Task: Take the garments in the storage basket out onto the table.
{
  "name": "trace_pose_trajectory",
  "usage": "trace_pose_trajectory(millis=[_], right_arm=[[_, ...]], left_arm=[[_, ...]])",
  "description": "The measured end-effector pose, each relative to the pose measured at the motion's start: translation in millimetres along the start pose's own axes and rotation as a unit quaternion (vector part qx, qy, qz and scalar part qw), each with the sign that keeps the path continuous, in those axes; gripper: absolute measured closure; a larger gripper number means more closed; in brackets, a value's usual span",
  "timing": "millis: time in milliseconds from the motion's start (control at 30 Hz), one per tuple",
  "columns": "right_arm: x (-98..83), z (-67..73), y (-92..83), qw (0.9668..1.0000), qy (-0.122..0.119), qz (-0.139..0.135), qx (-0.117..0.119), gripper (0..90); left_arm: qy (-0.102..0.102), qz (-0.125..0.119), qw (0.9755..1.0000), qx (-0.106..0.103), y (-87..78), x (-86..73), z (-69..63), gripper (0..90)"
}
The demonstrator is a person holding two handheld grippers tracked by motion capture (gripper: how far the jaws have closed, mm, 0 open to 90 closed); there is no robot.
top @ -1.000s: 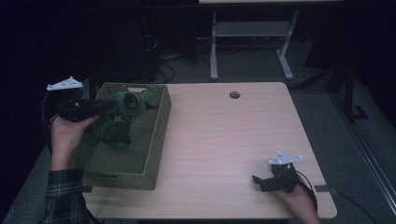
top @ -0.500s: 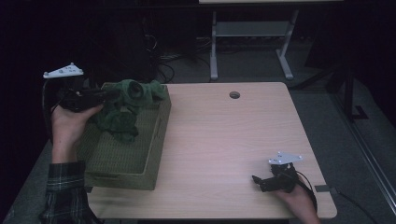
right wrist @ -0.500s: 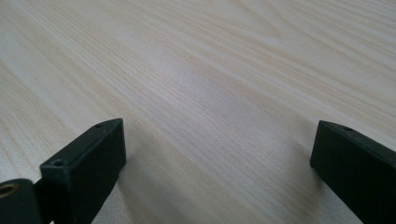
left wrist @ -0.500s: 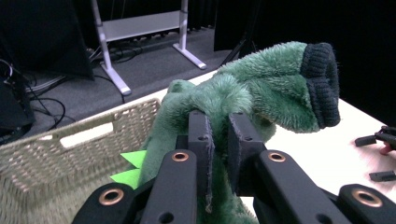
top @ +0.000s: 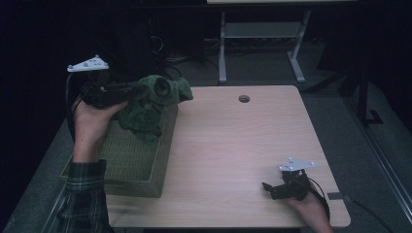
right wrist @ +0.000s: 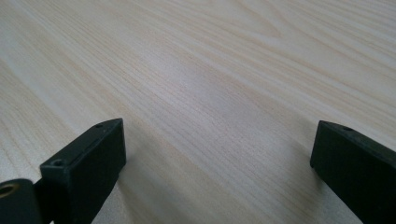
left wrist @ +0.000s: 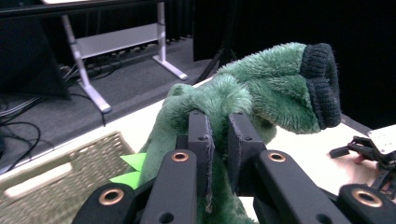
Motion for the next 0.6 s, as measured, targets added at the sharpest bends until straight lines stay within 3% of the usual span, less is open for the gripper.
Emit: trace_pose_trajectory(millis=[600], right_arm=[[-0.1,0.1,-0.2,1.0000,0.001,0.001,0.000,3.3]], left_arm=[[0.029,0.015,0.9979,-0.057,60.8,10.2,-59.9,81.1]])
Point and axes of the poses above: each handheld gripper's, and its own axes: y roughly forward along the jaws, x roughly out of its top, z roughly to its left, the point moved 10 cm from there along y, roughly forward along the jaws, and after that the axes turned 4 degrees about -x, right-handed, at the moved point
